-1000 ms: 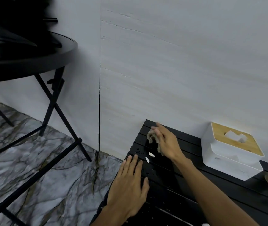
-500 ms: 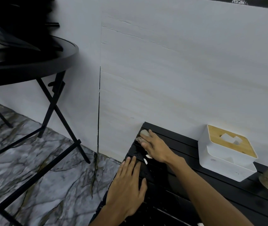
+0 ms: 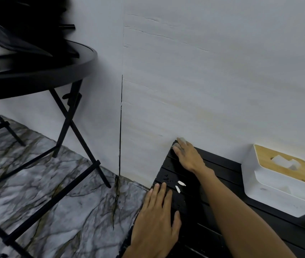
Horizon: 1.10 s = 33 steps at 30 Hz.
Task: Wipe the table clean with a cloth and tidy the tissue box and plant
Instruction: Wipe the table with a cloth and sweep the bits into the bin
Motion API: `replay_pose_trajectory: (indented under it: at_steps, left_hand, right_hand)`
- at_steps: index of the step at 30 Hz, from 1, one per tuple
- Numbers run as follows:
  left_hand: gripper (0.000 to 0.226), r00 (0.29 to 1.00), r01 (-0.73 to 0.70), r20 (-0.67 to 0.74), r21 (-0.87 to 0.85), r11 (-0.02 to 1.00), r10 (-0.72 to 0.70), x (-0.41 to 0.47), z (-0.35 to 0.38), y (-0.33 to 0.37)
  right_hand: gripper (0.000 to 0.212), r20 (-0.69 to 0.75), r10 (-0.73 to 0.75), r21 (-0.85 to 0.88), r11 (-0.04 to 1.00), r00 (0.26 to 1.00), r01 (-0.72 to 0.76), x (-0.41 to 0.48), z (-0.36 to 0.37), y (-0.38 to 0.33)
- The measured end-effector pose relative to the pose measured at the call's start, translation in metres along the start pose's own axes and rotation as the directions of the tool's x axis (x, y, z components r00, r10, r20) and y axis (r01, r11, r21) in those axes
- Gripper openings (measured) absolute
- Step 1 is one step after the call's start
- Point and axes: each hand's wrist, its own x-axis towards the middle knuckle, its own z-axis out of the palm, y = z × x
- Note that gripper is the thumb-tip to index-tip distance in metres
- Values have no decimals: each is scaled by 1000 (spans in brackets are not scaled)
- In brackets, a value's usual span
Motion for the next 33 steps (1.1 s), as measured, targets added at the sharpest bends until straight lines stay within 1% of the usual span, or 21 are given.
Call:
replay_pose_trajectory:
  at_steps: [2,4,6,8,12,13,15,18,20,21,23,24,25,26,27,28,31,33]
  left_hand:
    - [57,1000,-2,-13,-6,1000,2,0,2,0]
    - [57,1000,-5,-21,-6,1000,5,0,3,-1]
    - [57,1000,-9,-5,-3,1000,9,0,3,-1]
    - [57,1000,-11,-1,-5,1000,11,0,2,-1]
    - [60,1000,-5,1,-25,1000,5,-2,-5,2]
    - [63,1000,-19,-23,-29,999,19,-1,-8,3]
    - [65,999,-31,-16,-82,996,30,-2,-13,4]
    - [64,999,-31,-39,-107,994,27,-3,-20,6]
    - [63,998,-15,-60,-183,983,4,-4,-23,6]
    - [62,998,-8,-69,-205,979,-6,-6,-24,5]
    - [60,997,-20,-83,-196,980,4,-7,-25,3]
    - [59,996,-32,-84,-181,983,17,-9,-26,2]
    - [59,996,-41,-83,-166,985,27,-10,-27,2]
    - [59,997,-44,-74,-152,987,33,-11,-27,2]
    - [60,997,-46,-65,-138,989,37,-12,-27,1]
    - [62,998,-47,-57,-121,992,40,-13,-26,1]
    - [65,999,-37,-23,-99,994,35,-18,-23,0]
    - [66,999,-33,-18,-117,993,31,-22,-22,-2]
  right_hand:
    - [56,-13,-30,-54,998,999,30,-2,6,0]
    - [59,-2,-65,-33,997,998,65,-6,7,1]
    - [61,17,-34,12,999,999,33,-9,5,3]
    - [57,39,-19,34,999,999,17,-13,3,5]
    - [47,110,-116,94,990,987,106,-30,2,4]
    - [46,115,-146,98,986,983,135,-37,1,2]
    - [45,119,-207,99,976,971,196,-52,2,1]
    - [42,122,-262,179,955,957,239,-78,1,-5]
    - [35,143,-257,271,939,956,212,-92,0,-5]
    - [32,158,-229,307,936,961,173,-96,-4,-5]
    - [27,167,-155,371,925,974,83,-101,-13,-7]
    - [27,138,-117,417,908,984,49,-101,-17,-9]
    - [27,74,-80,439,898,994,39,-99,-21,-11]
    - [29,-1,-55,434,900,998,50,-96,-21,-13]
    - [31,-47,-37,400,915,998,53,-92,-19,-16]
    - [33,-56,-37,356,933,998,55,-89,-15,-18]
    - [38,30,-29,206,978,999,22,-82,10,-17]
    - [38,30,-57,220,974,998,49,-86,18,-17]
